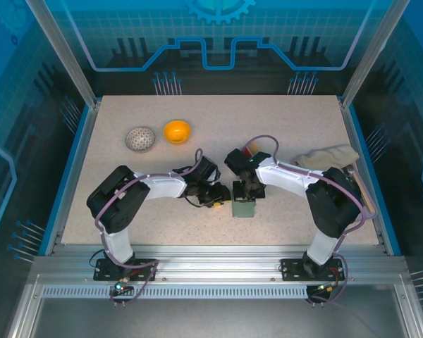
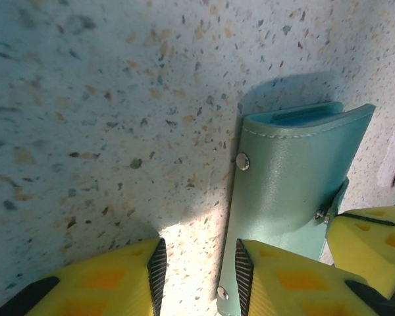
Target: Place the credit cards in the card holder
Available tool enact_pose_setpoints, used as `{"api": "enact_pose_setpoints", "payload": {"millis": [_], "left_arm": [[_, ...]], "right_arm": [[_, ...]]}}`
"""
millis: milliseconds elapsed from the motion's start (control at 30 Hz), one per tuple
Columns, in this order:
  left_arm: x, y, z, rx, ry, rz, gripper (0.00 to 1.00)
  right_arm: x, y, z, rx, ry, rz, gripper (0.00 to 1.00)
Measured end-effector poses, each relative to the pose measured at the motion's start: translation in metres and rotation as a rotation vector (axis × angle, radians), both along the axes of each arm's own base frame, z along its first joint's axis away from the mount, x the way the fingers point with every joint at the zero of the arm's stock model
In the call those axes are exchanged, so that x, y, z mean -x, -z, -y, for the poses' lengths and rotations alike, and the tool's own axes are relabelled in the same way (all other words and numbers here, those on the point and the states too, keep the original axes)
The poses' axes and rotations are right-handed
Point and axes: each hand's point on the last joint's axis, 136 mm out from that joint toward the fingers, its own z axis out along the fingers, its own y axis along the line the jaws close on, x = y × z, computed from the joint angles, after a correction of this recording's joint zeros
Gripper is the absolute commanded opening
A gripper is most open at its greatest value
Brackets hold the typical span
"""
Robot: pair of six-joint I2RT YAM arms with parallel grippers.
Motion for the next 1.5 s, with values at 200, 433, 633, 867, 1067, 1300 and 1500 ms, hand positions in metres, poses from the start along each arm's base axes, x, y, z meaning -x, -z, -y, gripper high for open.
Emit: {"api": "enact_pose_setpoints", "payload": {"millis": [200, 433, 633, 867, 1067, 1300, 1500], "left_arm": [[-0.001, 0.000, 0.006, 0.005, 0.014, 0.002, 0.34], [0.000, 0.001, 0.008, 0.006, 0.020, -0.001, 0.32], [0.002, 0.001, 0.009, 0.006, 0.024, -0.002, 0.32], [0.002, 0.001, 0.009, 0.005, 0.025, -0.002, 0.32], [0.003, 0.001, 0.009, 0.003, 0.025, -0.004, 0.33], [0.003, 0.001, 0.009, 0.003, 0.025, -0.004, 0.33], [0.002, -0.001, 0.010, 0.004, 0.026, -0.003, 0.33]], "right_arm": [[-0.004, 0.004, -0.003, -0.027, 0.011, 0.001, 0.00], [-0.005, 0.012, -0.005, -0.044, 0.014, 0.002, 0.00], [-0.002, 0.013, -0.003, -0.109, 0.049, 0.057, 0.00], [-0.004, 0.011, -0.002, -0.255, 0.109, 0.080, 0.00], [-0.005, -0.002, 0.000, -0.249, 0.106, 0.061, 0.00], [-0.005, -0.006, 0.001, -0.256, 0.114, 0.063, 0.00], [-0.001, -0.001, 0.002, -0.254, 0.116, 0.042, 0.00]]}}
